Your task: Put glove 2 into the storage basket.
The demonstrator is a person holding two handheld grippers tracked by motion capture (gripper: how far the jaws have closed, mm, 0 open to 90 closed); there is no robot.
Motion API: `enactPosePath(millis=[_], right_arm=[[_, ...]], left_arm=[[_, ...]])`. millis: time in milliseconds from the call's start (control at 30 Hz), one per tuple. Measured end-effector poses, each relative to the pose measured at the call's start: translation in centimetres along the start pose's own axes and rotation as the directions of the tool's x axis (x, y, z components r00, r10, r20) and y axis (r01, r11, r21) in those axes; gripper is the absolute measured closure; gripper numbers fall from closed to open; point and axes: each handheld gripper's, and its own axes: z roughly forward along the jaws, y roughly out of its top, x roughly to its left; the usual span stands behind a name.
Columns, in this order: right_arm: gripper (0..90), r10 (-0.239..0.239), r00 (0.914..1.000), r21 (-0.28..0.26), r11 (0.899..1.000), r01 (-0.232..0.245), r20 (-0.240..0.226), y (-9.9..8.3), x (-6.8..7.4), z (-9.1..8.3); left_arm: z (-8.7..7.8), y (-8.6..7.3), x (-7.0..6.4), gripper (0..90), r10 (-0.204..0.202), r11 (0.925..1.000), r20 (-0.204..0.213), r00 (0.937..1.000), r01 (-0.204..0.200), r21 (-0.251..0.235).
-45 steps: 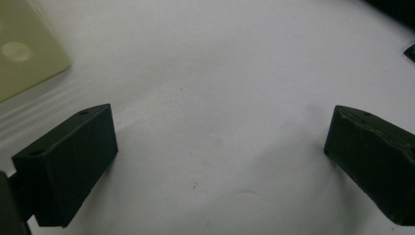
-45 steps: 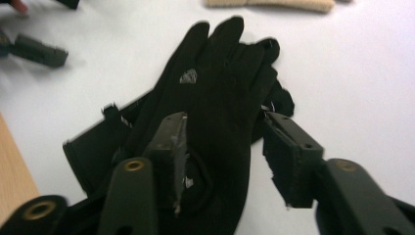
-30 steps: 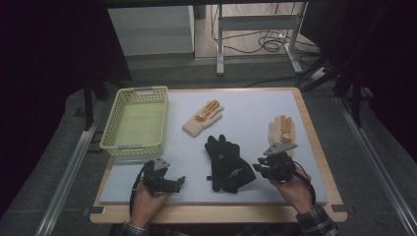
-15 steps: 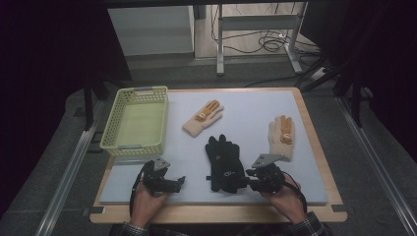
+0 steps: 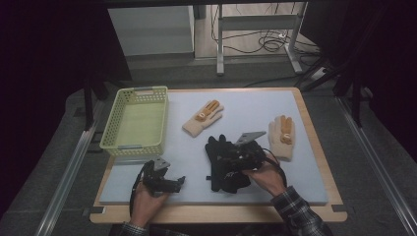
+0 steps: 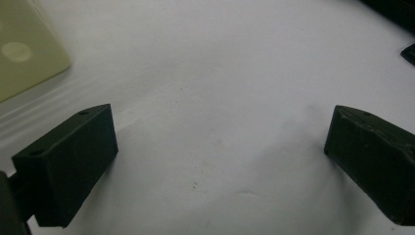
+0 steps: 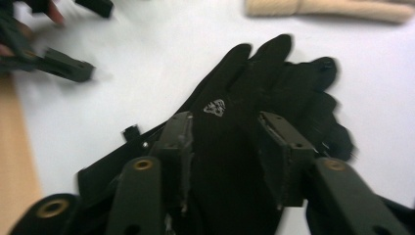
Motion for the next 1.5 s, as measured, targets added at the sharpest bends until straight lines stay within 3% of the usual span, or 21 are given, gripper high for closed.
enactPosePath(millis=[67,133,200,300,433,467,500,533,567,600,633,700,767,833,900,1000,1100,1167,1267,1400,1500], right_arm=[[57.0,-0.038,0.9985,0.070,0.997,0.035,0.040,-0.1,0.1,2.0],[60.7,-0.037,0.9981,0.090,0.995,0.032,0.049,-0.4,0.1,2.6],[78.6,0.029,0.9987,0.065,0.997,-0.031,0.042,-0.7,0.0,2.3],[80.6,0.053,0.9967,0.060,0.997,-0.057,0.061,-0.6,0.2,1.9],[80.8,0.129,0.9862,0.019,0.991,-0.132,0.104,0.0,1.0,0.6],[80.7,0.166,0.9787,-0.002,0.986,-0.167,0.121,0.3,1.4,-0.1],[80.7,0.166,0.9787,-0.002,0.986,-0.167,0.121,0.3,1.4,-0.1],[80.7,0.192,0.9715,-0.017,0.981,-0.191,0.139,0.5,1.7,-0.4],[80.7,0.242,0.9582,-0.047,0.970,-0.237,0.153,0.8,2.1,-0.8],[80.6,0.268,0.9506,-0.053,0.963,-0.263,0.156,0.8,2.2,-0.9],[80.6,0.268,0.9506,-0.053,0.963,-0.263,0.156,0.8,2.2,-0.9],[80.6,0.327,0.9342,-0.086,0.945,-0.317,0.144,1.1,2.5,-1.1],[79.9,0.353,0.9181,-0.118,0.934,-0.336,0.180,1.2,3.1,-0.8],[78.5,0.354,0.9126,-0.116,0.934,-0.337,0.205,1.0,3.3,-0.3],[70.2,0.320,0.9056,-0.113,0.947,-0.301,0.278,0.5,3.7,0.9],[49.9,0.281,0.9251,-0.093,0.960,-0.266,0.255,-0.4,3.8,1.6],[46.4,0.233,0.9383,-0.101,0.972,-0.214,0.255,-0.7,3.9,0.4],[48.3,0.215,0.9466,-0.105,0.975,-0.195,0.240,-1.0,3.4,-1.7],[53.7,0.214,0.9541,-0.103,0.975,-0.196,0.210,-1.6,2.7,-3.1],[65.7,0.207,0.9608,-0.062,0.978,-0.199,0.184,-3.4,1.7,-4.4],[71.6,0.225,0.9620,-0.028,0.974,-0.223,0.155,-5.2,1.4,-4.6]], left_arm=[[0.0,0.0,0.0,0.0,0.000,1.0000,0.001,1.0000,0.000,-0.001],[0.0,0.0,0.0,0.0,0.000,1.0000,0.001,1.0000,0.000,-0.001],[0.0,0.0,0.0,0.0,0.000,1.0000,0.000,1.0000,0.000,-0.001],[0.0,0.0,0.0,0.0,0.000,1.0000,0.000,1.0000,0.000,0.000],[0.0,0.0,0.0,0.0,-0.001,1.0000,0.000,1.0000,0.001,-0.003],[0.0,0.0,0.0,0.0,-0.002,1.0000,0.000,1.0000,0.002,-0.004],[0.0,0.0,0.0,0.0,-0.004,1.0000,0.000,1.0000,0.004,-0.006],[0.0,0.0,0.0,0.0,-0.004,1.0000,0.000,1.0000,0.004,-0.006],[0.0,0.0,0.0,0.0,-0.004,1.0000,0.000,1.0000,0.004,-0.006],[0.0,0.0,0.0,0.0,-0.005,1.0000,0.000,1.0000,0.005,-0.006],[0.0,0.0,0.0,0.0,-0.005,1.0000,0.000,1.0000,0.005,-0.006],[0.0,0.0,0.0,0.0,-0.004,1.0000,0.001,1.0000,0.004,-0.007],[0.0,0.0,0.0,0.0,-0.004,1.0000,0.001,1.0000,0.004,-0.006],[0.0,0.0,0.0,0.0,-0.004,1.0000,0.000,1.0000,0.004,-0.006],[0.0,0.0,0.0,0.0,0.006,1.0000,0.001,1.0000,-0.006,0.002],[0.0,0.0,0.0,0.0,0.002,1.0000,0.001,1.0000,-0.002,0.001],[0.0,0.0,0.0,0.0,0.002,1.0000,0.000,1.0000,-0.002,0.001],[0.0,0.0,0.0,0.0,0.000,1.0000,0.001,1.0000,0.000,0.000],[0.0,0.0,0.0,0.0,-0.001,1.0000,0.001,1.0000,0.001,-0.001],[0.0,0.0,0.0,0.0,-0.001,1.0000,0.001,1.0000,0.001,-0.001],[0.0,0.0,0.0,0.0,-0.002,1.0000,0.001,1.0000,0.002,-0.002]])
